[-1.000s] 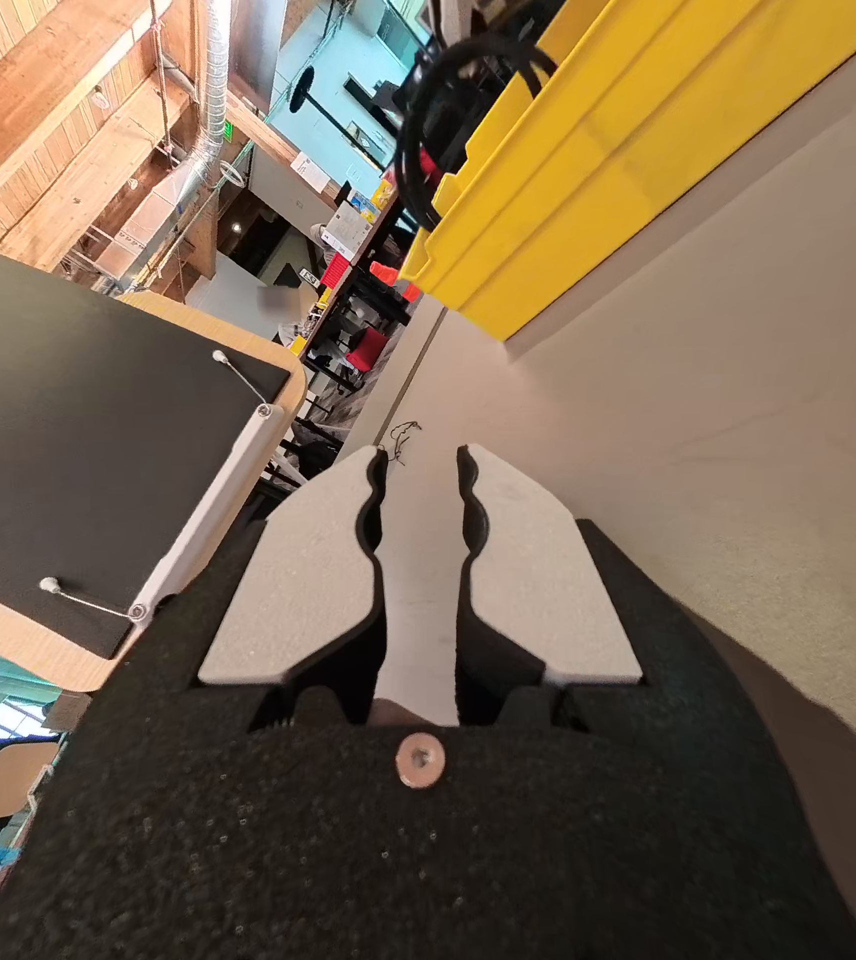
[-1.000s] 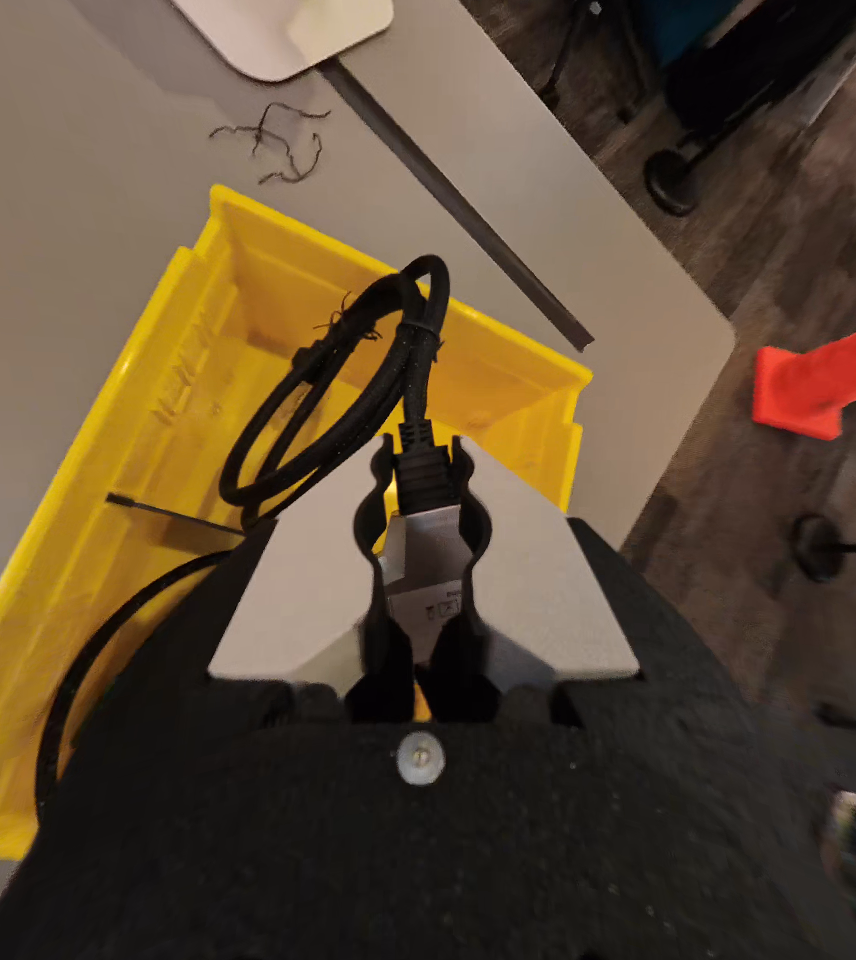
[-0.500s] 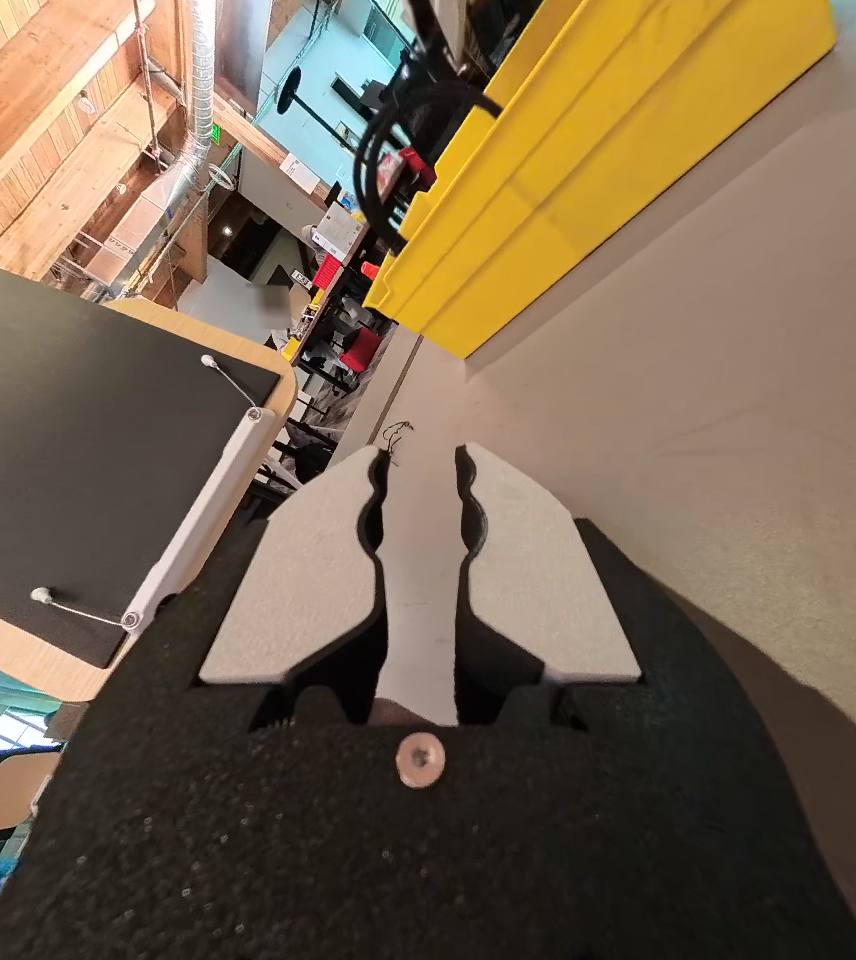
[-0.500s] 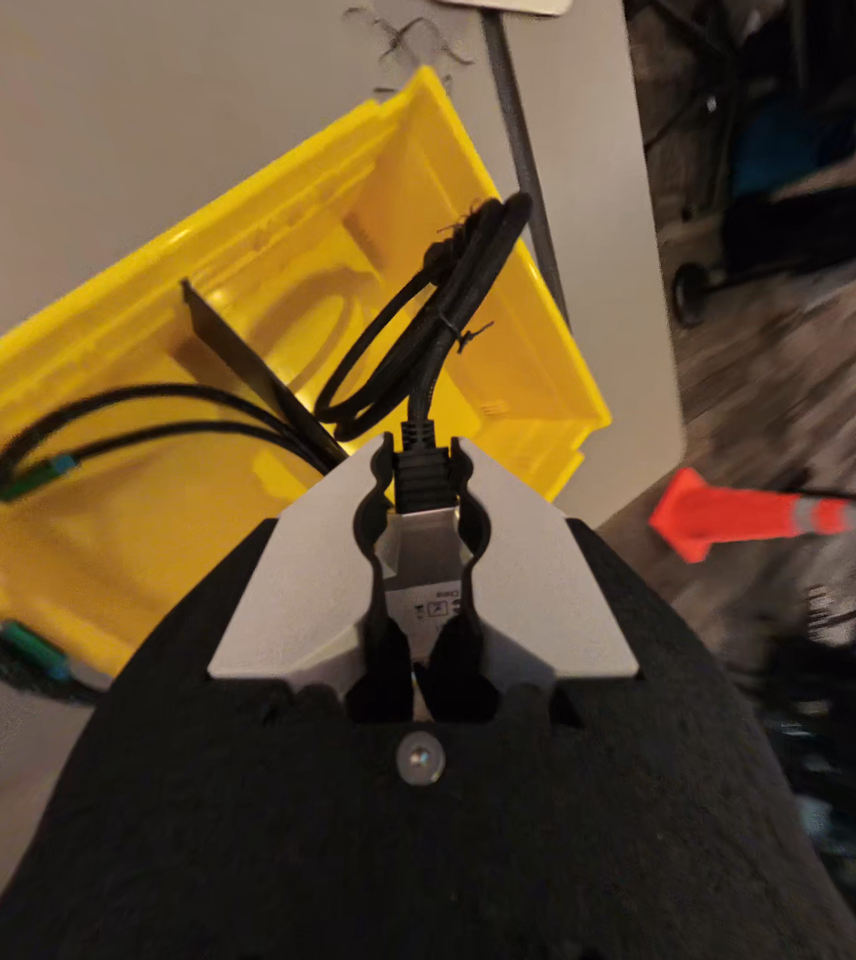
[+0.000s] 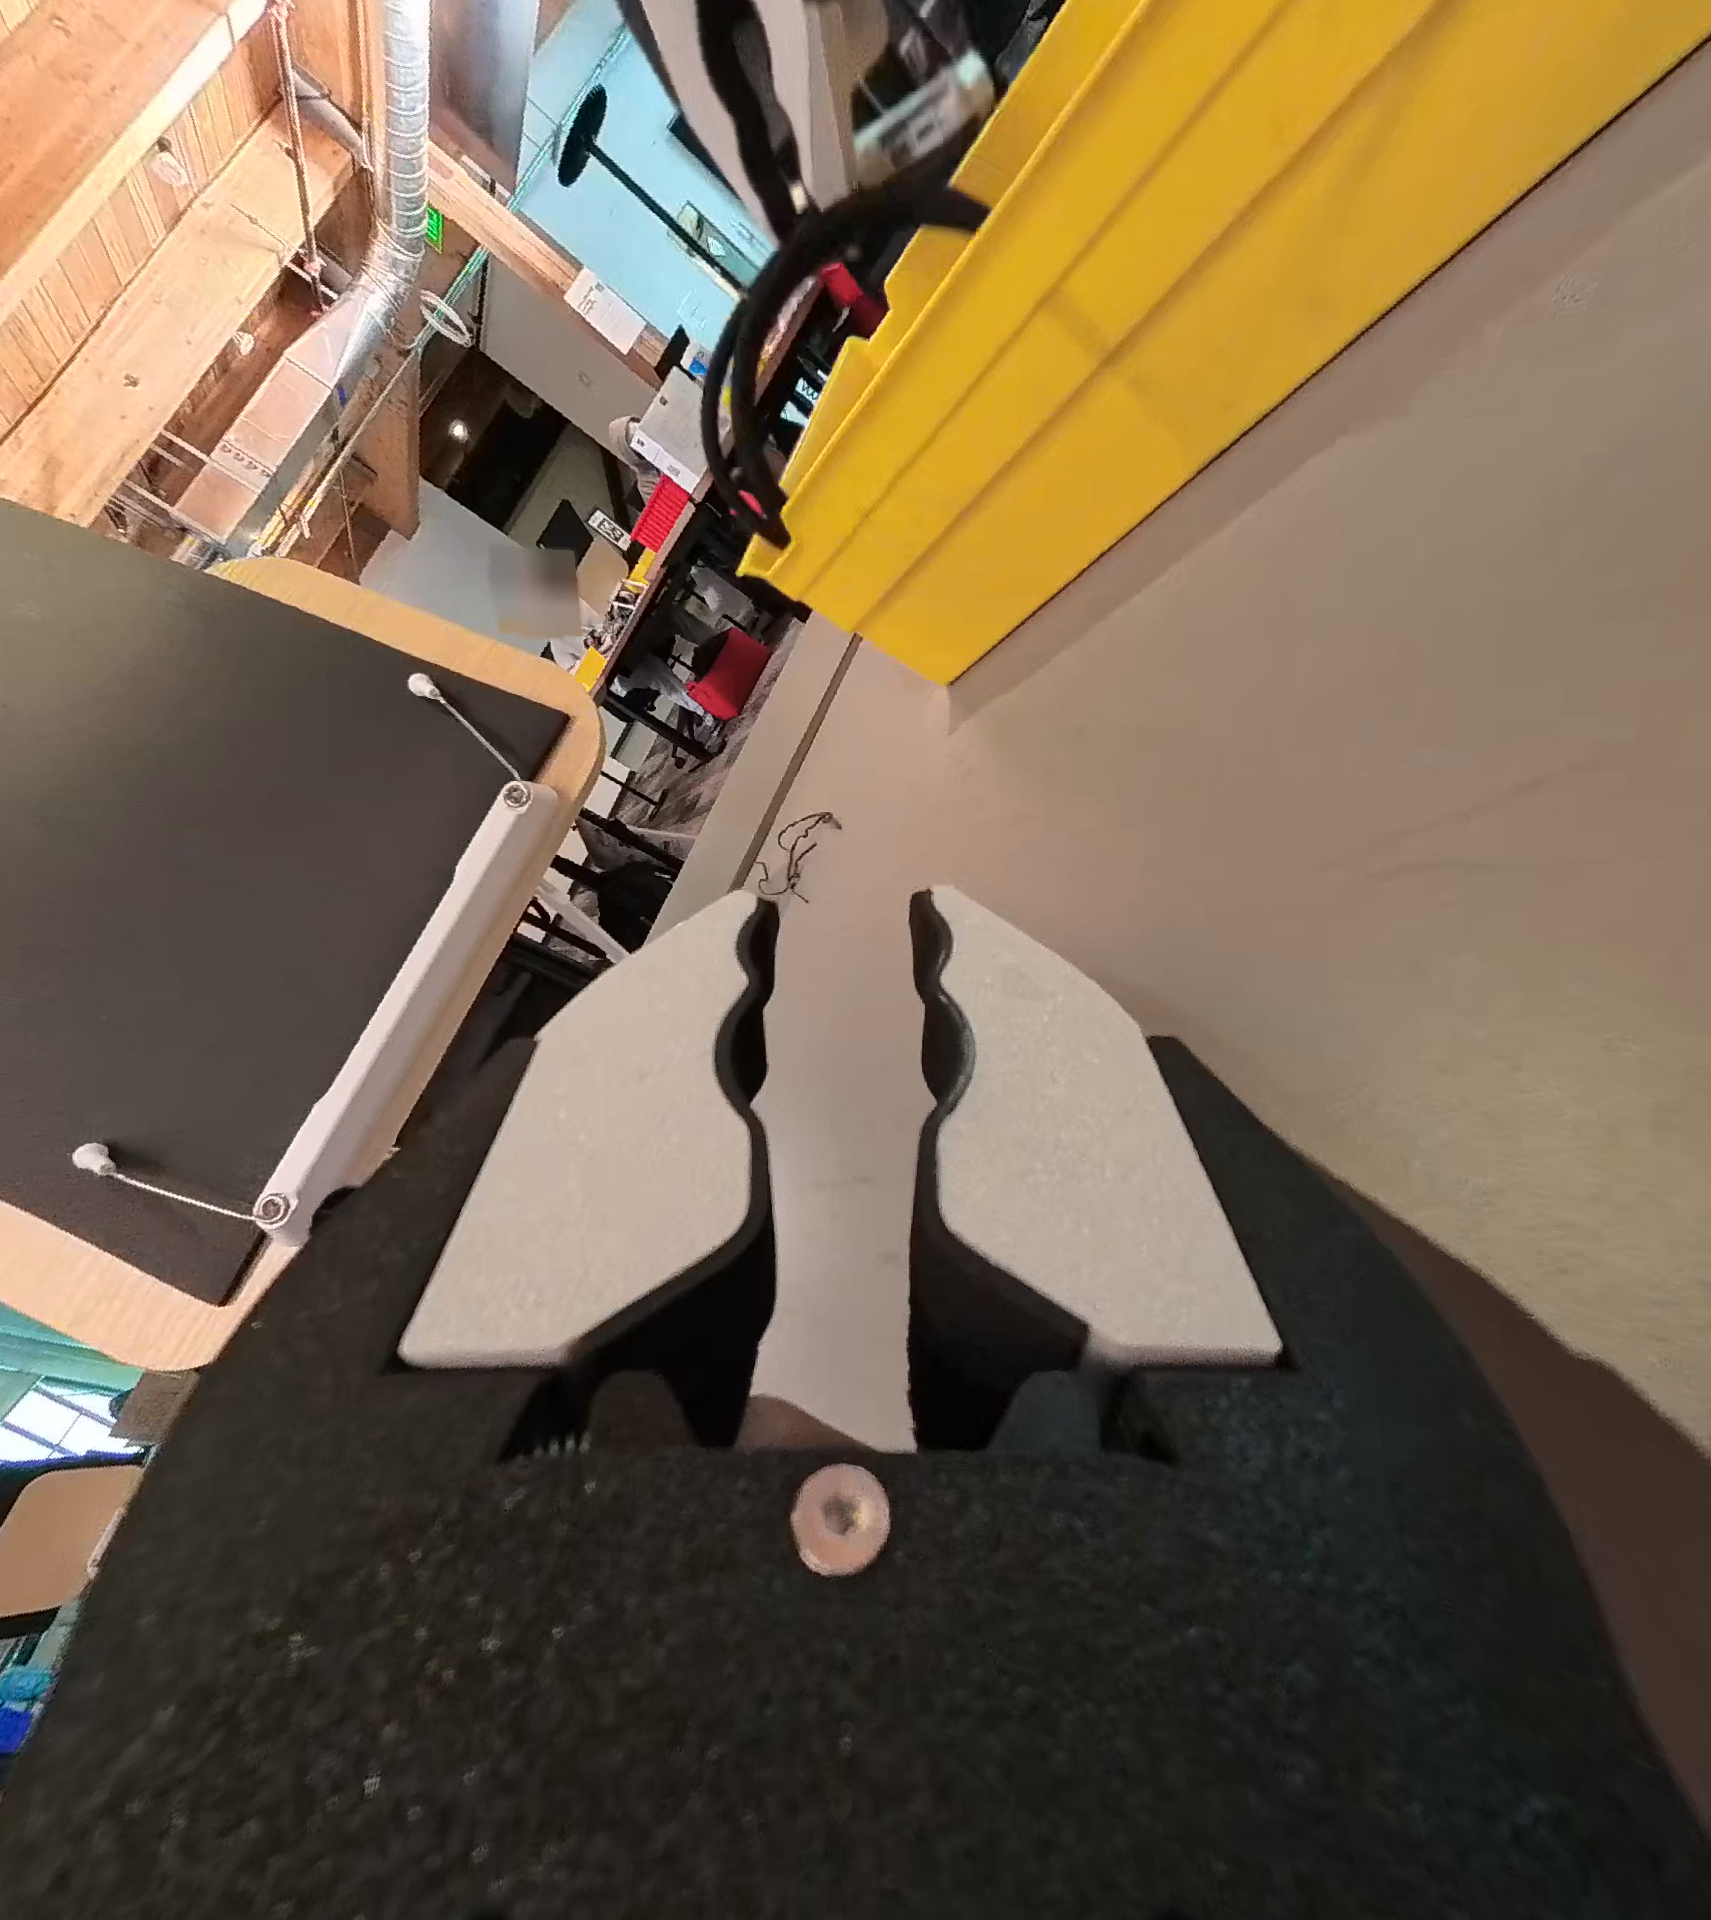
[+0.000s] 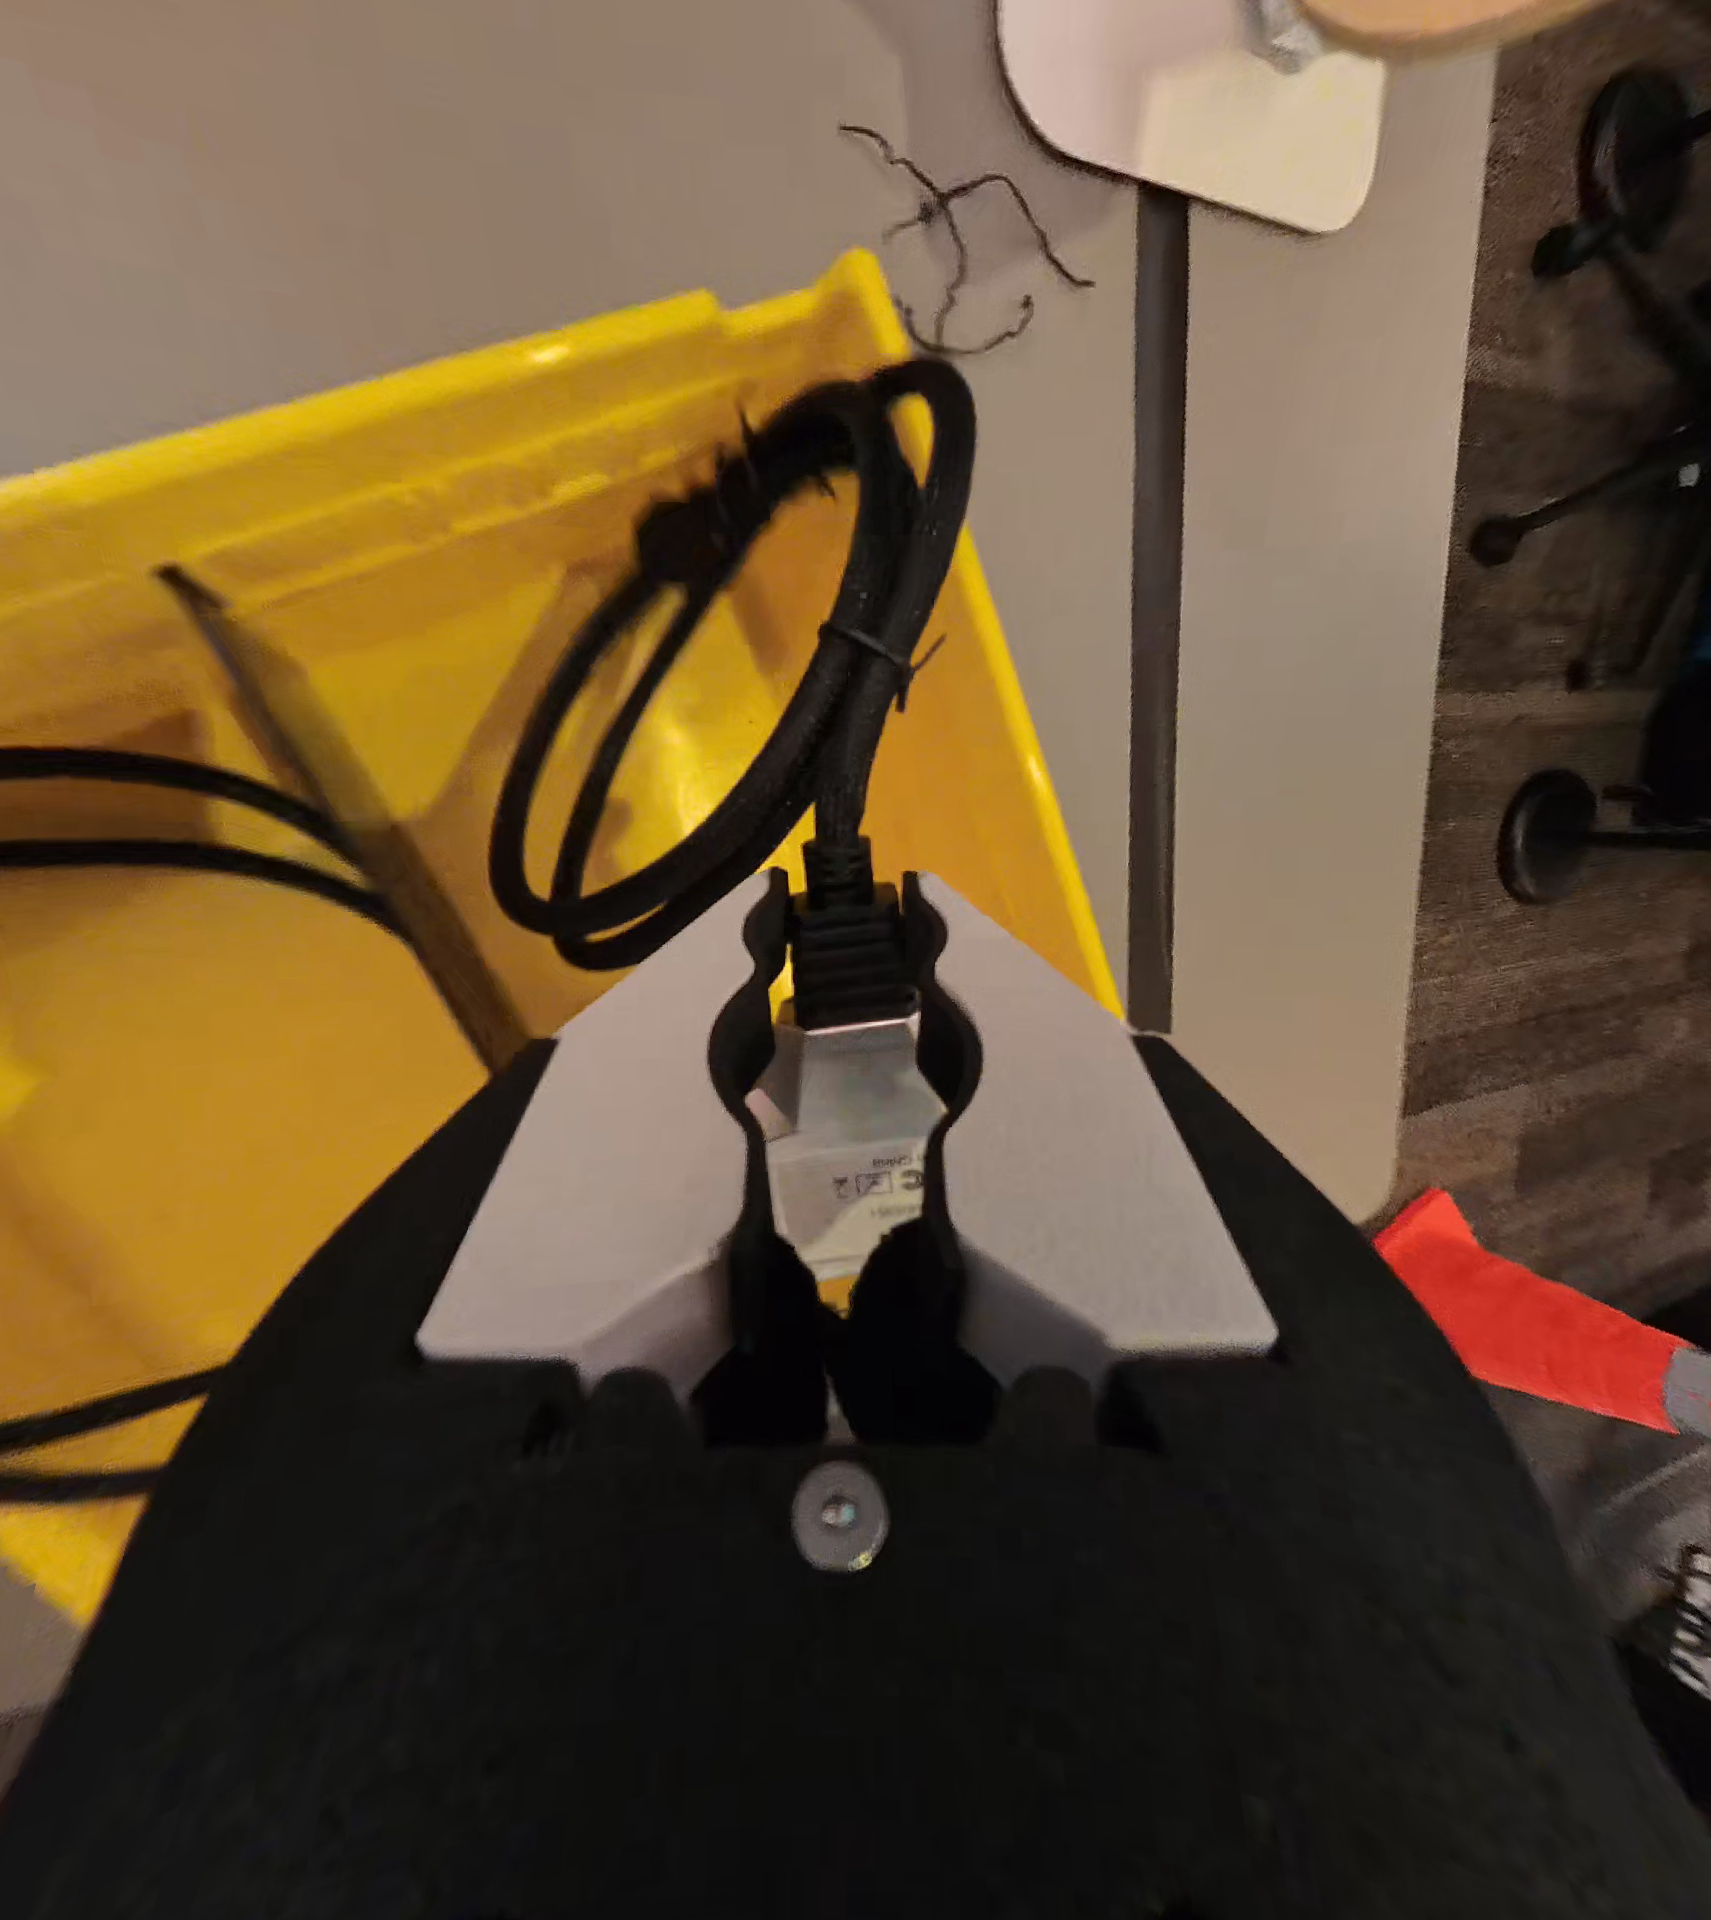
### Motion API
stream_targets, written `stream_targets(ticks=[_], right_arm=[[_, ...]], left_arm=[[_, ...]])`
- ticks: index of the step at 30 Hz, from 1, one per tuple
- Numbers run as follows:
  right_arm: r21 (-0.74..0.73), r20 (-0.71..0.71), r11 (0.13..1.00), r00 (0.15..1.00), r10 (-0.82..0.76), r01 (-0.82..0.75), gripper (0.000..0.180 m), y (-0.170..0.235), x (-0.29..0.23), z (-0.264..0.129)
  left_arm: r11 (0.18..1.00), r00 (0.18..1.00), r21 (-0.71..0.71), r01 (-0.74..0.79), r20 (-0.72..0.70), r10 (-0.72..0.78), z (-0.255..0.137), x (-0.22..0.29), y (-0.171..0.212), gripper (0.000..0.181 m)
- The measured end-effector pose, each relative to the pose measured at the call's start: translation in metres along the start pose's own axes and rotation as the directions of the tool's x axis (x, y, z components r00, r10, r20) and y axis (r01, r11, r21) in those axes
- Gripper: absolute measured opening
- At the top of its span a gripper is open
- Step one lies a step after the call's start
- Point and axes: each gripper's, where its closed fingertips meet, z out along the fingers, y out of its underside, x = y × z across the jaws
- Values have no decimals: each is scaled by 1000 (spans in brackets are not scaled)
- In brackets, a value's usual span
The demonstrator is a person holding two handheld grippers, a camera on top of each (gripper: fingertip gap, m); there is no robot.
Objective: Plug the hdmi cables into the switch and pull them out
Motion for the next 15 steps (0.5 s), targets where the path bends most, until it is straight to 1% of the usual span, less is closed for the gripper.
stream_targets(ticks=[3, 4, 5, 6, 8, 9, 10, 12, 14, 15], right_arm=[[55, 36, 996, 997, 68, -70, 22, 15, 3, 25], [97, 43, 989, 993, 107, -111, 21, 14, 6, 29], [115, 80, 983, 987, 137, -145, 21, 15, 3, 32], [101, 120, 981, 981, 153, -166, 21, 20, -3, 36], [12, 210, 975, 954, 213, -221, 21, 35, -20, 46], [-62, 269, 969, 931, 247, -239, 21, 47, -32, 50], [-48, 271, 961, 922, 275, -272, 20, 46, -31, 49], [-51, 258, 962, 927, 272, -268, 20, 47, -30, 47], [-44, 184, 964, 947, 264, -260, 22, 48, -26, 43], [-43, 107, 960, 954, 279, -276, 31, 50, -19, 39]], left_arm=[[1000, 1000, -2, 5, -5, -5, 0, 0, 1, 25], [1000, 1000, -2, 4, -7, -4, 0, 1, 1, 25], [1000, 1000, -1, 2, -10, -2, 0, 2, 1, 25], [1000, 1000, 1, 1, -13, -1, 0, 3, 0, 25], [1000, 1000, 6, 2, -20, -1, 0, 5, -2, 25], [1000, 1000, 8, 1, -23, -1, 0, 6, -3, 25], [1000, 1000, 10, -1, -27, 1, 0, 7, -3, 25], [1000, 999, 13, -4, -32, 5, 0, 9, -4, 25], [1000, 999, 10, -3, -38, 3, 0, 11, -3, 25], [1000, 999, 9, -1, -39, 1, 0, 11, -3, 25]])
